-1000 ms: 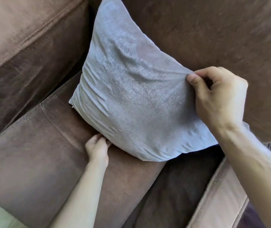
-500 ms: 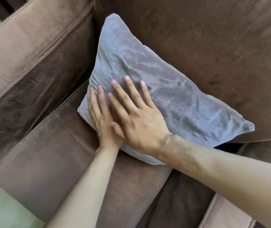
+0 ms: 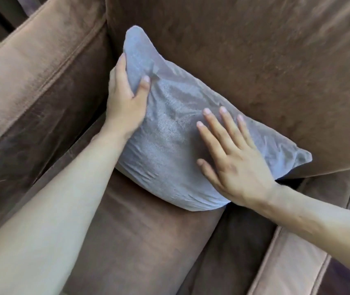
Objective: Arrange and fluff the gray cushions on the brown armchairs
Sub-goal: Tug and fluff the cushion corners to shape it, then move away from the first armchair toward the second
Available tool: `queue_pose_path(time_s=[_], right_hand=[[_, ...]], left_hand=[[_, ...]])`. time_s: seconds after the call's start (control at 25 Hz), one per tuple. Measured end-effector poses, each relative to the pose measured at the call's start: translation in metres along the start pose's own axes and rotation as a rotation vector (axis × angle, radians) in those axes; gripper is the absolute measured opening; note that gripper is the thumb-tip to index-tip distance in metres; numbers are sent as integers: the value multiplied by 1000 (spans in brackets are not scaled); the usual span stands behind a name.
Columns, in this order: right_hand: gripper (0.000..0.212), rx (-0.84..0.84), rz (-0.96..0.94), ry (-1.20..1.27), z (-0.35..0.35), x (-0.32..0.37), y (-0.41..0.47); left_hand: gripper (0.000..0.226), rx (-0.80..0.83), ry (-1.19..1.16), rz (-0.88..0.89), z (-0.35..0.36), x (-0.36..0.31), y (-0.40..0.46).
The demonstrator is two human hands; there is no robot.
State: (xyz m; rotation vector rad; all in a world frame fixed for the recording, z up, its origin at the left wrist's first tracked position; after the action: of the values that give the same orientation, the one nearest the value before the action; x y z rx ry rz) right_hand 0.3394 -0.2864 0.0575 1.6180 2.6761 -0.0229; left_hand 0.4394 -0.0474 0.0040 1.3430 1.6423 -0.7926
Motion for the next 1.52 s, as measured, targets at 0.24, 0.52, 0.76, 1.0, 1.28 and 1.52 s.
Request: queue_pose_path(time_s=[0.24,0.52,0.76,1.0,1.28,1.52], right_hand=[[71,44,-18,-89,26,-29,-5],[77,31,140,3,3,-63,-74],[77,73,122,-43,7,-85,-104],[73,104,236,42,-11,-92,-141],[69,394,294,213,-27,-58,-182],[72,441,463,272,-68,-21,-273]], left_hand=[[32,-258,249,-136,-22,-2,46],[48,-414,373,-99,-32,-29,26],[68,286,921,307,27,-44,-58],[67,285,922,21,-4,-83,-78],[70,558,1008,-162,26,-145,-257],[71,650,1044,-76,10,-179,-373]])
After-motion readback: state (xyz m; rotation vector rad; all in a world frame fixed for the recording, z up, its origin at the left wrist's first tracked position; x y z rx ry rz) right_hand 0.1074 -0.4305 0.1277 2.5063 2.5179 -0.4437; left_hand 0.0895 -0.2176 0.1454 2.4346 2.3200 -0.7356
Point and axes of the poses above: each hand's wrist, its own y-axis towards the middle knuckle, its own z-axis out of the palm, x = y × z, the point moved 6 cm from there along y, towards the middle knuckle, and after that the axes turned 5 degrees about z, right-handed, at the moved point
